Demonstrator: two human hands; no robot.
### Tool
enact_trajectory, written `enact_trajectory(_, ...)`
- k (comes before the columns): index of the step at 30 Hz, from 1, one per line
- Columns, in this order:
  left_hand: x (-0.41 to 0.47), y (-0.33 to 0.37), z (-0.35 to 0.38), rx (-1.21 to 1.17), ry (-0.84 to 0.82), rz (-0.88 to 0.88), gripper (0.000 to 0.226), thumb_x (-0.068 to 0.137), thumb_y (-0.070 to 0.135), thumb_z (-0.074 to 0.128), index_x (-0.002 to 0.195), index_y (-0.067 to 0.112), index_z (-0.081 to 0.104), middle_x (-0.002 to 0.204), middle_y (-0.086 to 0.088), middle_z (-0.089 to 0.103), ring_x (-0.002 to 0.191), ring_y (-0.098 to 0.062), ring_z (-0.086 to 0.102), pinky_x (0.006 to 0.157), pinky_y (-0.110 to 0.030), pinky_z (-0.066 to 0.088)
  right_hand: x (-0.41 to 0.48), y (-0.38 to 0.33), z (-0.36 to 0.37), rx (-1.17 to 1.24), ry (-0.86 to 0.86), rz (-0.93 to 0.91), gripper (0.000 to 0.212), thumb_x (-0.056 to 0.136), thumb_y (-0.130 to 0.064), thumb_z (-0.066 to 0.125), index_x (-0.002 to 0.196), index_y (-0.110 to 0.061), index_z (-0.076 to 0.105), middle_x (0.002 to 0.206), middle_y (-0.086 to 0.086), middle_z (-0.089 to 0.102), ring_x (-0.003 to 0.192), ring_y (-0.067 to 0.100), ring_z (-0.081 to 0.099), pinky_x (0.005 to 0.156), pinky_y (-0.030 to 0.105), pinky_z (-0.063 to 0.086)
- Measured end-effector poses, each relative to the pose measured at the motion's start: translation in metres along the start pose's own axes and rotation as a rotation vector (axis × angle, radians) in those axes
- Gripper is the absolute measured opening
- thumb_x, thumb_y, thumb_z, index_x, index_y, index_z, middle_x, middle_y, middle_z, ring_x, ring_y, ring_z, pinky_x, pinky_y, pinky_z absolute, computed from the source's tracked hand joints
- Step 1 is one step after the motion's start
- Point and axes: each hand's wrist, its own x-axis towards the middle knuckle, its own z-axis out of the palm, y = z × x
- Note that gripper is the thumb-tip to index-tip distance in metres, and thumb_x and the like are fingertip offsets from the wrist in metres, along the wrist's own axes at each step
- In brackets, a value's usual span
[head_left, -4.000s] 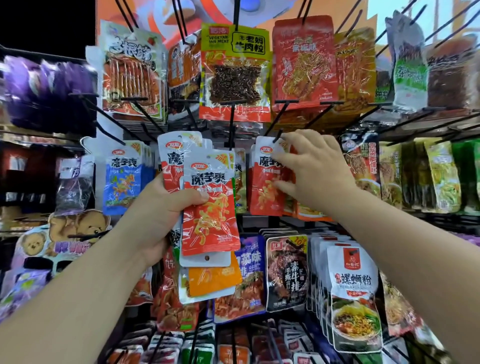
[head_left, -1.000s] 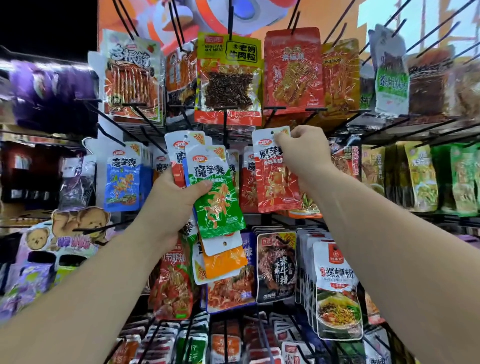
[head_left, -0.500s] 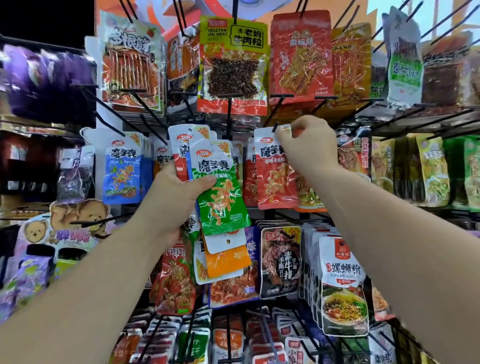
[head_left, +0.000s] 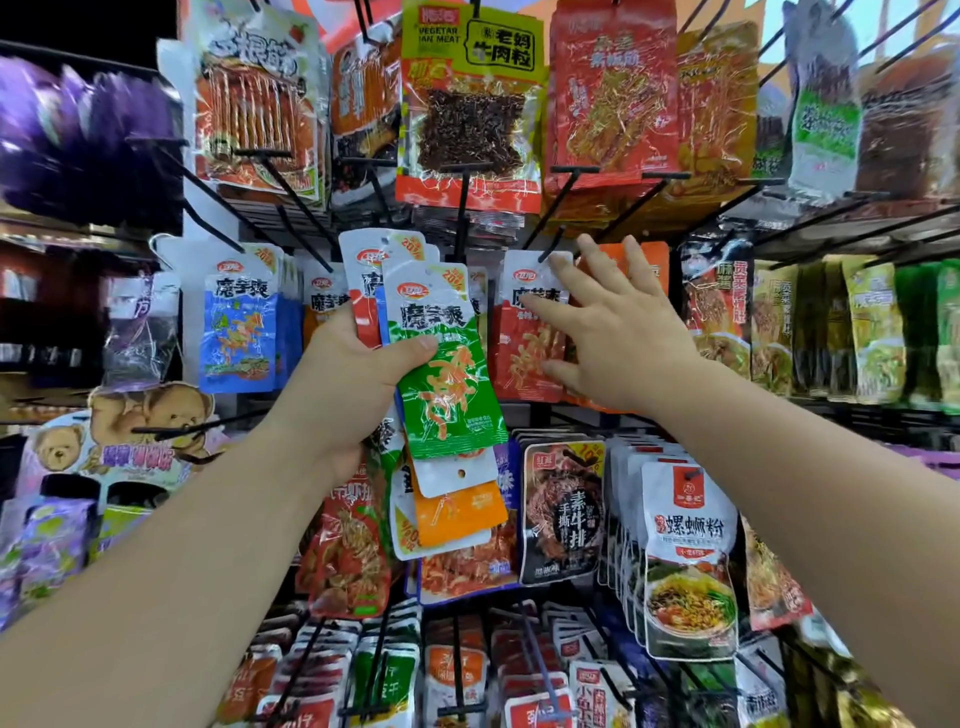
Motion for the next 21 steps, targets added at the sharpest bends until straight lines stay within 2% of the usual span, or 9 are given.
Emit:
enact_trajectory(6,0.000,0.000,-0.001,-0.003,0.000,-0.006,0.022,0.097,0.006,0.069,0.115,0.019,0.067,0.105,-0.002,0.080,0.096,-0.023,0.078,0.085,-0.044,0.063,0.008,-0.005,-0.002,-0.220,-0.231,-0.038,0.073,0.100,-0.074,0.019,0.163,-0.044,0.001,0.174,0.001,0.003,0.155,0.038,-0.024,0.113,0.072,-0.023)
enact_trajectory(8,0.000,0.000,-0.002,-0.007,0.000,0.001,0.020,0.097,0.005,0.069,0.111,0.019,0.068,0.102,-0.002,0.081,0.093,-0.022,0.078,0.082,-0.042,0.064,0.009,-0.005,-0.006,-0.225,-0.245,-0.042,0.071,0.100,-0.073,0.019,0.163,-0.044,0.004,0.174,0.000,0.005,0.156,0.037,-0.023,0.113,0.072,-0.024)
enact_trajectory(10,0.000,-0.001,-0.002,-0.011,0.000,0.008,0.019,0.097,0.005,0.069,0.108,0.020,0.067,0.100,-0.001,0.081,0.092,-0.021,0.078,0.078,-0.038,0.065,0.008,-0.007,-0.009,-0.150,-0.169,-0.050,0.063,0.104,-0.066,0.023,0.161,-0.040,0.024,0.172,0.003,0.019,0.159,0.037,-0.010,0.118,0.071,-0.016)
enact_trajectory(12,-0.002,-0.001,-0.002,-0.023,-0.001,0.015,0.020,0.097,0.005,0.069,0.110,0.020,0.067,0.101,-0.001,0.081,0.093,-0.021,0.078,0.077,-0.037,0.065,0.002,-0.018,-0.013,0.109,0.129,-0.040,0.048,0.107,-0.050,0.034,0.140,-0.026,0.060,0.149,0.010,0.056,0.151,0.039,0.031,0.124,0.062,0.015)
enact_trajectory(14,-0.004,0.001,-0.002,-0.049,0.009,0.029,0.022,0.097,0.004,0.068,0.114,0.019,0.066,0.102,-0.001,0.081,0.093,-0.020,0.078,0.076,-0.036,0.065,-0.006,-0.035,-0.028,0.593,0.430,0.081,0.041,0.106,-0.042,0.042,0.111,-0.015,0.072,0.107,0.005,0.071,0.110,0.027,0.061,0.098,0.038,0.045)
enact_trajectory(15,-0.005,0.003,-0.002,-0.071,0.025,0.038,0.024,0.097,0.003,0.068,0.117,0.017,0.066,0.103,-0.002,0.081,0.093,-0.020,0.078,0.075,-0.035,0.065,-0.010,-0.046,-0.038,0.836,0.442,0.175,0.037,0.105,-0.045,0.047,0.107,-0.017,0.071,0.096,-0.001,0.068,0.093,0.018,0.060,0.082,0.029,0.045)
enact_trajectory(17,-0.009,0.006,-0.003,-0.121,0.074,0.058,0.028,0.097,0.003,0.068,0.122,0.013,0.064,0.104,-0.004,0.080,0.093,-0.022,0.078,0.073,-0.036,0.064,-0.018,-0.070,-0.055,1.210,0.263,0.321,0.037,0.097,-0.054,0.062,0.116,-0.022,0.065,0.091,-0.006,0.063,0.081,0.006,0.058,0.068,0.019,0.042)
enact_trajectory(19,-0.015,0.007,-0.003,-0.134,0.111,0.072,0.025,0.097,0.003,0.068,0.118,0.013,0.064,0.098,-0.003,0.080,0.088,-0.021,0.078,0.071,-0.034,0.064,-0.024,-0.089,-0.060,1.444,0.108,0.372,0.054,0.088,-0.058,0.072,0.127,-0.024,0.060,0.094,-0.005,0.061,0.083,0.006,0.059,0.067,0.020,0.043)
enact_trajectory(21,-0.023,0.005,-0.003,-0.130,0.138,0.067,0.018,0.097,0.003,0.068,0.108,0.016,0.064,0.089,0.001,0.079,0.083,-0.018,0.078,0.066,-0.031,0.063,-0.030,-0.103,-0.061,1.570,0.083,0.393,0.057,0.084,-0.055,0.078,0.129,-0.025,0.059,0.095,-0.006,0.056,0.084,0.007,0.056,0.066,0.021,0.045)
